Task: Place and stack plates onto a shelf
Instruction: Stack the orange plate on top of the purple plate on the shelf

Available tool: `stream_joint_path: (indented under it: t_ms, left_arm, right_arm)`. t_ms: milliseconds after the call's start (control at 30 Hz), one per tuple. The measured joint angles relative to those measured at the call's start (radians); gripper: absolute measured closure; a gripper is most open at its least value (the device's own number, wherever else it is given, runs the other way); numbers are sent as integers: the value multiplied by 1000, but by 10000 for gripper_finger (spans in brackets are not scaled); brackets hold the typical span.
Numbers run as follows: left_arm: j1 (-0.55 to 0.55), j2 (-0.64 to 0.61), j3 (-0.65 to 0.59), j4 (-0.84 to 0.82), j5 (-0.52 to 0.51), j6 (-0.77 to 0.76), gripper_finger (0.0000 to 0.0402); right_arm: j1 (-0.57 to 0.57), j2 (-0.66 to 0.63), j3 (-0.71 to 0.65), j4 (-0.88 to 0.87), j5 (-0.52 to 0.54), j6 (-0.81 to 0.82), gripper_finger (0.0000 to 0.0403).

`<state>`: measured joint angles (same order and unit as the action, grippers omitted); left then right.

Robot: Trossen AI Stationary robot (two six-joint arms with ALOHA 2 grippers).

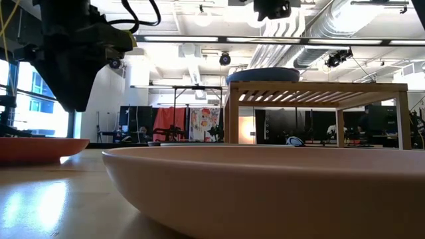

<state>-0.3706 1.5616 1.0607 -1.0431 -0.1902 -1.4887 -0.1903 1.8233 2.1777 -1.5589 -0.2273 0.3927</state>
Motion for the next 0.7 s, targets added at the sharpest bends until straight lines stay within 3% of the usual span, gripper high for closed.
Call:
stream_joint_path:
  t_ms: [533, 700]
  left_arm:
    - [0, 2, 0, 3, -4, 6, 291]
    - [0, 62, 0, 38, 12, 26, 291]
  right_arm:
    - [111, 0, 0, 0, 75, 45, 324]
    - [132, 0, 0, 0, 105, 45, 324]
